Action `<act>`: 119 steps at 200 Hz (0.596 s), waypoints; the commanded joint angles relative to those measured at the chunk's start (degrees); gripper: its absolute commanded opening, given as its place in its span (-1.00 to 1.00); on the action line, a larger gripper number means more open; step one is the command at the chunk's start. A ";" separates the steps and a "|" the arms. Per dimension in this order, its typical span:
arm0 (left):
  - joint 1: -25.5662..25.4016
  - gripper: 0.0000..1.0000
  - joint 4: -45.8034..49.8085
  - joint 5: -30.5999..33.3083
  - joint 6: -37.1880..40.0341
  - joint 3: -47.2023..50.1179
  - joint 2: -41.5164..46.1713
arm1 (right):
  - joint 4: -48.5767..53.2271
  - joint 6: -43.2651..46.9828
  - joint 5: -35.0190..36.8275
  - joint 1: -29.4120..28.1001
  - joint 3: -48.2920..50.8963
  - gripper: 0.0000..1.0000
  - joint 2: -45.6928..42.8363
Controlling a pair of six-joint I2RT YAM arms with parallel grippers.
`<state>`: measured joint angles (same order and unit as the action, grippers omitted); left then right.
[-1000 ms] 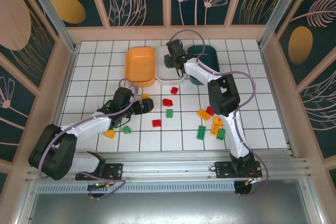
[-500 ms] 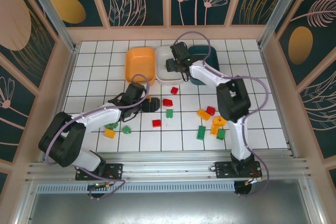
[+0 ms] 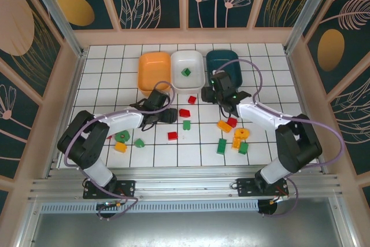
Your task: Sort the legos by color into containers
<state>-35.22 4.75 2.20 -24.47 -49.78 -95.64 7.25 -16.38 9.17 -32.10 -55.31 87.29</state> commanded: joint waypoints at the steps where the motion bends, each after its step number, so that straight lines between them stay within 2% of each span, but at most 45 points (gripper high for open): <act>1: -0.29 0.45 1.40 1.89 1.11 -1.86 -1.94 | -2.30 -1.55 1.65 2.33 3.14 0.22 -5.18; 27: -0.37 0.33 1.18 1.38 0.83 -2.17 -4.07 | -2.81 -1.64 0.05 4.88 5.41 0.21 -8.18; 75: -0.96 -0.40 1.86 0.55 -0.42 -3.08 -3.98 | -2.19 -1.09 0.02 6.56 6.09 0.20 -10.87; 95: -1.07 -0.59 3.42 -0.37 -0.47 -4.73 -1.26 | -2.46 -1.31 -0.12 6.78 6.44 0.19 -12.03; 119: -1.08 -0.68 4.48 -0.91 -0.84 -7.86 3.39 | -2.49 -2.28 0.51 7.40 6.71 0.18 -12.78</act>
<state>-35.86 6.90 2.15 -24.69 -53.12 -98.21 6.13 -16.99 8.95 -25.71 -49.54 76.60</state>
